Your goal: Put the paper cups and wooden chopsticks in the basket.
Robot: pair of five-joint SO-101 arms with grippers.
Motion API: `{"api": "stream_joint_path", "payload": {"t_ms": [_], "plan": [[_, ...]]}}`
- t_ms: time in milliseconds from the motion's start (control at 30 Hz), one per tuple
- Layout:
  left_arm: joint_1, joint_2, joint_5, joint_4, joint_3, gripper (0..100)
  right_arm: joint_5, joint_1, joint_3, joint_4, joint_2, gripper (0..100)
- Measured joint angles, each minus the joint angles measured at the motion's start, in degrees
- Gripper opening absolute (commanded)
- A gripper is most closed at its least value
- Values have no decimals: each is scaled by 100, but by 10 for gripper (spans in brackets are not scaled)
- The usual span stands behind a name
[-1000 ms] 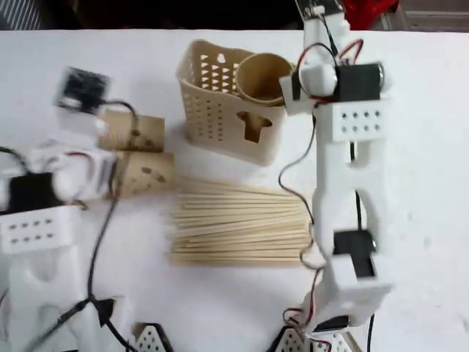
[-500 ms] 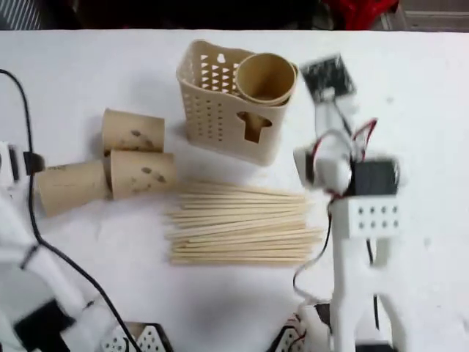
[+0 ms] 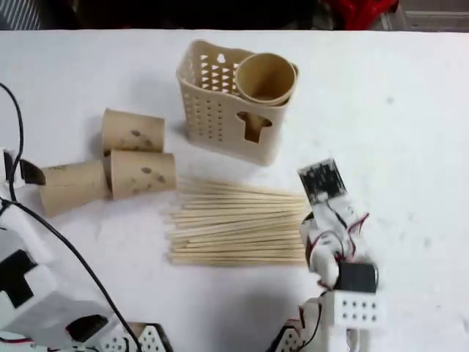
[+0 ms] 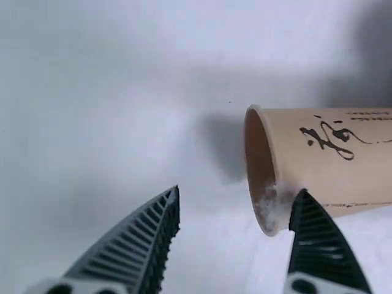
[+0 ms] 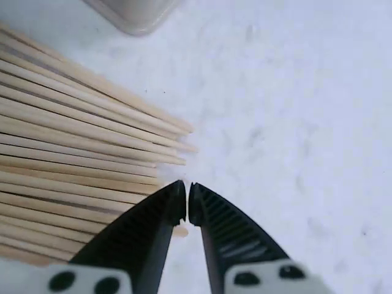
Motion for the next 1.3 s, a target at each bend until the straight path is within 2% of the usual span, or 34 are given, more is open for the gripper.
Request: {"api": "stream_joint_path", "payload": {"t_ms": [200,333,1200,1300], "plan": [[-35,369,0,-105,-26,290,18,132,1002,0,-1626,19],[211,422,0,-141,-62,290,18,105,1468,0,-2409,20],[2338,492,651,-193,-105,290,18,132,1582,-18,-2514,20],[2567,492,642,123,-431,290,18,132,1582,-18,-2514,20]]}}
